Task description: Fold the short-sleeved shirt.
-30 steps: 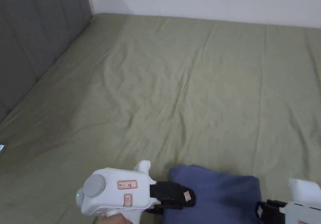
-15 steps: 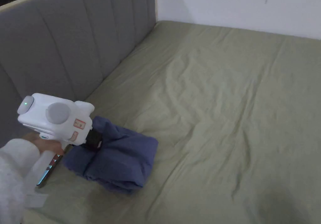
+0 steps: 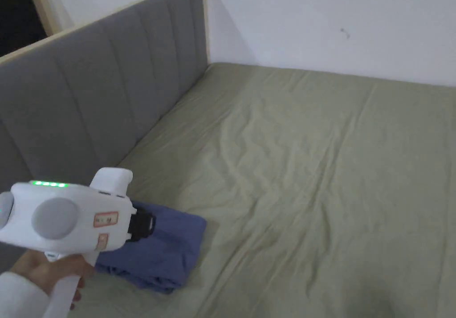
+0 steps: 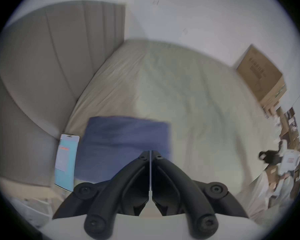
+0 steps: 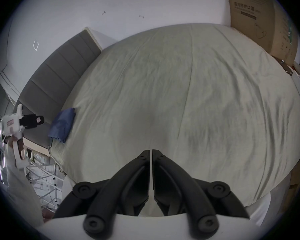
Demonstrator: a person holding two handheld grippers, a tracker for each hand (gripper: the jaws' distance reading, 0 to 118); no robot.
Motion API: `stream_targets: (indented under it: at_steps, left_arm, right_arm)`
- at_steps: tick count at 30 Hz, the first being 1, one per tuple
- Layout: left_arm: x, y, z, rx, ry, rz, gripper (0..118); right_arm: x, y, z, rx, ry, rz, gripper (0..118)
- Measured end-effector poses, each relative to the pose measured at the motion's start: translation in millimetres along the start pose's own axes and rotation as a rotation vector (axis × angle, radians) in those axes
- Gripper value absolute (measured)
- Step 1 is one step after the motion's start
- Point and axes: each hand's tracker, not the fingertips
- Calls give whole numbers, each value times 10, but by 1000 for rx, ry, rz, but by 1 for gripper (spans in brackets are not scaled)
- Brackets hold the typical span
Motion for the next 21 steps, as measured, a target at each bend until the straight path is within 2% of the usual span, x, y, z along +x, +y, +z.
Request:
stream_targets:
  at_steps: [2, 6, 9, 11, 14, 15, 16, 17, 18, 19, 20, 21]
  left_arm:
    - [381, -130, 200, 73, -75, 38, 0]
    - [1152, -432, 447, 273, 67, 51, 0]
    - [1690, -600, 634, 388, 79, 53, 0]
    - [1986, -690, 795, 487, 77, 15, 0]
    - [2341, -846, 1102, 666, 51, -101, 0]
    - [2471, -894, 1183, 712, 46, -141, 0]
    - [2547, -903, 1246, 741, 53, -161, 5]
    - [2616, -902, 1307, 754, 75, -186, 28]
    - [2664, -912, 1369, 770, 54, -218, 60]
    - [2712, -911, 1392, 785, 49, -223, 96]
    - [2723, -918, 1444, 781, 33, -213, 118]
    - [2723, -909, 1489, 793, -15, -192, 118]
  right_arm:
    - [-14, 7, 150, 72, -5, 2, 3]
    - [-111, -1, 541, 238, -66, 55, 3]
    - [-155, -3, 835, 394, -126, 115, 3]
    - [-182, -22, 1036, 496, -154, 123, 3]
    - [-244, -111, 1328, 655, -232, 179, 5]
    - [-269, -147, 1418, 700, -248, 213, 8]
    - [-290, -173, 1487, 732, -274, 231, 15]
    - [-325, -197, 1550, 764, -301, 251, 38]
    - [-348, -219, 1610, 789, -323, 267, 65]
    - [-361, -237, 1662, 808, -324, 271, 91]
    - [-367, -245, 1708, 797, -313, 266, 102]
    - [-371, -244, 1744, 806, -308, 265, 105]
